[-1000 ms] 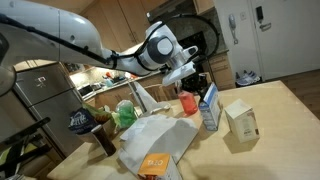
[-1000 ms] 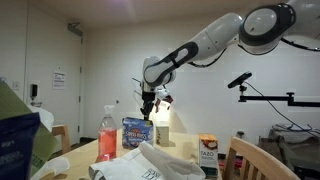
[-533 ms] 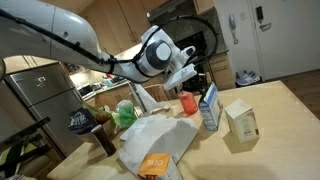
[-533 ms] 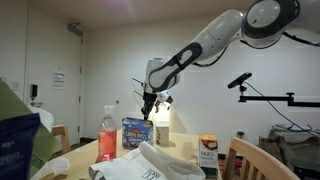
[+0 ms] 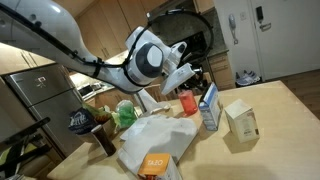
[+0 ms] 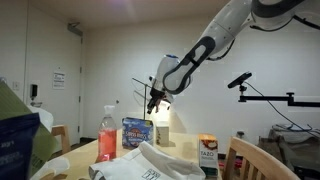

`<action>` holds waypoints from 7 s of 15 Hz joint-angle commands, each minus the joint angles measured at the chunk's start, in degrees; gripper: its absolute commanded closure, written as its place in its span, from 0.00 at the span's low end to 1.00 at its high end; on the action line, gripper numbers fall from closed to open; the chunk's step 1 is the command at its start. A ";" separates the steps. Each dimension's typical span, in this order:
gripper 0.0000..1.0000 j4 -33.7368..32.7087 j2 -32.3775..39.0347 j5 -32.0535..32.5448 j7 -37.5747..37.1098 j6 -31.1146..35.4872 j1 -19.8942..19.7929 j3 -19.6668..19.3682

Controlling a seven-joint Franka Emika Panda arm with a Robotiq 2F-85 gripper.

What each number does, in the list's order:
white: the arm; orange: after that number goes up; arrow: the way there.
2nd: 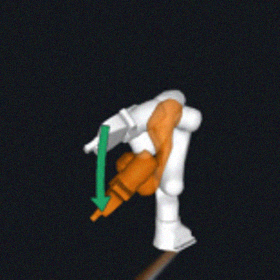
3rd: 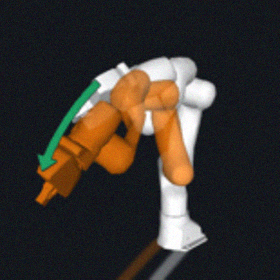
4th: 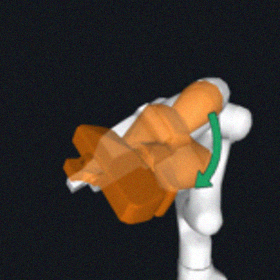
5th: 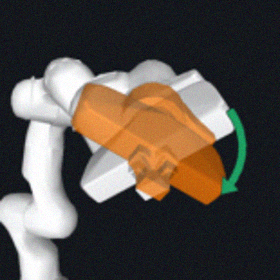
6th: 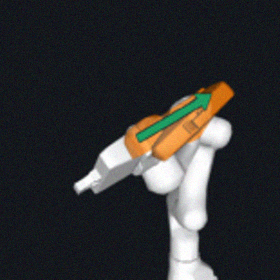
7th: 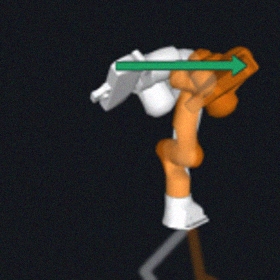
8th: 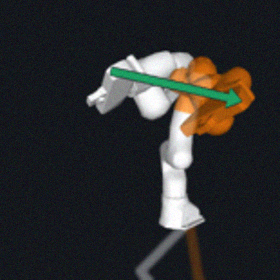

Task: Move the blue box forward then move the beige box forward then move the white box forward then move the white bag to the right and put it upright

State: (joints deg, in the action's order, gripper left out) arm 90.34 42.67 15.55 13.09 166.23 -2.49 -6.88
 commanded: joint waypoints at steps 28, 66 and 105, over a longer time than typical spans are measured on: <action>1.00 5.75 0.47 -2.23 3.27 -3.98 -5.69 5.48; 1.00 -21.40 17.39 -2.40 2.01 -2.30 -3.81 4.86; 0.73 0.71 8.17 1.33 4.31 1.47 -3.61 1.18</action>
State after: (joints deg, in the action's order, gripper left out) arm 90.19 51.62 16.86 17.75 166.76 -6.02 -5.64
